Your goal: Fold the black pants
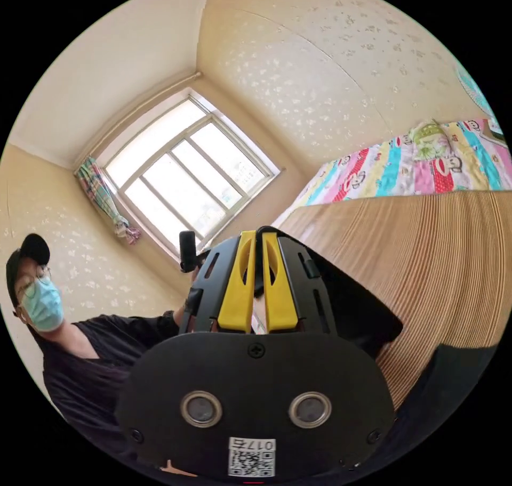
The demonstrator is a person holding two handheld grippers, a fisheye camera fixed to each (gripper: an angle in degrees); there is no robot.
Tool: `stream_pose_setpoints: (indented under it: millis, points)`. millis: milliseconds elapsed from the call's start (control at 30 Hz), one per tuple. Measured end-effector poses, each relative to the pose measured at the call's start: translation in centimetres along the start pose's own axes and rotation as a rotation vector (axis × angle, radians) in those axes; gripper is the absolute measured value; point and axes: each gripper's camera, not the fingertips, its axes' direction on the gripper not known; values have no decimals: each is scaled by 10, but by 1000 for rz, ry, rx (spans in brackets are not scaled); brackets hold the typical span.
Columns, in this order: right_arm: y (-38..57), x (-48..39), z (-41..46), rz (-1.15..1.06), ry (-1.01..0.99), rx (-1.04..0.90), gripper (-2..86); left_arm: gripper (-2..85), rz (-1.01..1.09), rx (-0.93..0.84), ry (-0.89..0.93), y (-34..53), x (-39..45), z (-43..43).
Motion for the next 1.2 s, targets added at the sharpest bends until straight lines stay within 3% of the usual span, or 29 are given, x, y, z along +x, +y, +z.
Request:
stream_pose_setpoints:
  millis: [100,167,267,333,433,533,633,733,900,1033,1100,1200]
  points:
    - [122,59,27,199,-46,-120,27,47,-105,-228,-8,123,-30,61]
    - [197,89,33,384,-43,-156,32,66,-284,-358,80,206,-54,85]
    - [284,112,1,608,-205,98,42,86,-460,-329,267,250,-77,74]
    - [305,116,-14,664,-244,196,55,118,-529,-236,290,246,-95,55]
    - [283,112,-22,649,-135,208,112,158,-543,-102,266,200,-127,30]
    - [217,119,-7,579,-84,116,181,174,-511,-85,244,139,-153,31]
    - [161,128,14,529,57,128,181,208,-502,-240,216,99,-172,70]
    - [129,153,66,585,114,-56,198,185,-509,-366,256,100,-166,98]
    - [159,136,118,711,-116,-186,175,147,-700,-338,394,156,-157,75]
    - [190,108,114,739,-395,-173,127,111,-752,-304,664,196,-121,37]
    - [178,78,94,646,-459,-130,111,109,-718,-276,715,185,-100,18]
    - [123,37,55,427,-366,-134,99,106,-480,-258,641,116,-49,-8]
